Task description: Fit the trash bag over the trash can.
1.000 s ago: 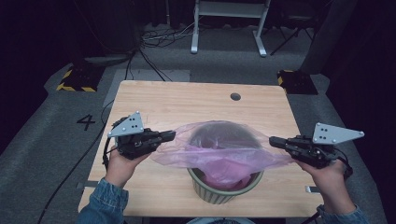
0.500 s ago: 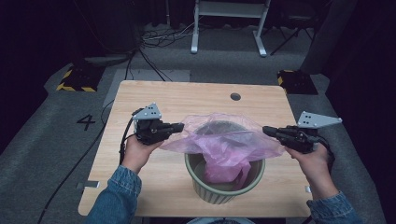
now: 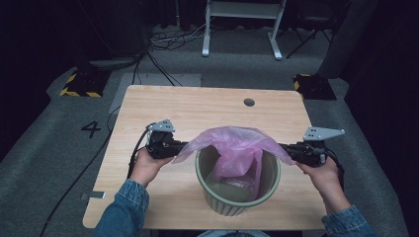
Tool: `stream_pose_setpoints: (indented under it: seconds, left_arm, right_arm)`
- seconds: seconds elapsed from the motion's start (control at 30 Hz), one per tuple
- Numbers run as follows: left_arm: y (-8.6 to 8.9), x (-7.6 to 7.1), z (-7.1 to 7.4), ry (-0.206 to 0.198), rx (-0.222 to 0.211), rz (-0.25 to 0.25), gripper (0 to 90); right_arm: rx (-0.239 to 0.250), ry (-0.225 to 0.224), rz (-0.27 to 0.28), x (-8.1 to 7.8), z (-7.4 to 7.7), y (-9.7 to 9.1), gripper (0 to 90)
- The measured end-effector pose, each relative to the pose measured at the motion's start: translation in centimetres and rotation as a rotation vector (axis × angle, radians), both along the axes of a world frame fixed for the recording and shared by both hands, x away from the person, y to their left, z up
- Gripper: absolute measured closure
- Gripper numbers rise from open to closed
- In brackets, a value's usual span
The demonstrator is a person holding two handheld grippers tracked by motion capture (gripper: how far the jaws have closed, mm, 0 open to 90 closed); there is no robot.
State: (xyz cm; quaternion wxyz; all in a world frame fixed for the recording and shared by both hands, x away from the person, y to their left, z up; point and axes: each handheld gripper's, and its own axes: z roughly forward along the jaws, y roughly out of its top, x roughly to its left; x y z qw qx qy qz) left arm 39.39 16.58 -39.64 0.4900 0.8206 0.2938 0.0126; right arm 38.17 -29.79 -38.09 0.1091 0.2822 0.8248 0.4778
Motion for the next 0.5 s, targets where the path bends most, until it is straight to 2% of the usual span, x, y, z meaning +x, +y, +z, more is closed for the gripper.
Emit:
stream_pose_setpoints:
  seconds: [0.1,0.17,0.23,0.37,0.4,0.43,0.47,0.5]
  left_arm:
    - [0.7,-0.5,-0.2,0.005,-0.018,0.005,89.5]
    - [0.7,-0.7,-0.7,0.013,-0.010,0.000,89.6]
    - [0.4,-0.8,-1.3,0.019,0.007,-0.005,89.6]
    - [0.6,-1.1,-2.2,0.027,-0.021,-0.004,89.3]
    - [0.7,-1.3,-2.1,0.004,-0.029,0.018,84.9]
    - [0.9,-1.4,-2.0,-0.015,-0.034,0.044,74.0]
    - [1.3,-1.4,-1.7,-0.014,-0.056,0.056,62.0]
    - [1.7,-1.4,-1.4,-0.007,-0.086,0.059,55.5]
  right_arm:
    - [0.006,0.006,0.009,-0.6,-0.2,-0.5,90.0]
    - [0.021,0.027,0.026,-1.0,-0.6,-0.7,90.0]
    - [0.006,0.035,0.029,-1.3,-1.0,-0.5,90.0]
    - [0.018,0.046,0.032,-1.6,-2.1,-0.6,90.0]
    - [0.029,0.045,0.035,-1.7,-2.1,-0.7,90.0]
    - [0.031,0.038,0.036,-1.7,-2.1,-0.8,87.2]
    - [0.036,0.025,0.028,-1.8,-1.9,-0.9,78.1]
    - [0.045,0.006,0.012,-1.8,-1.7,-1.1,68.9]
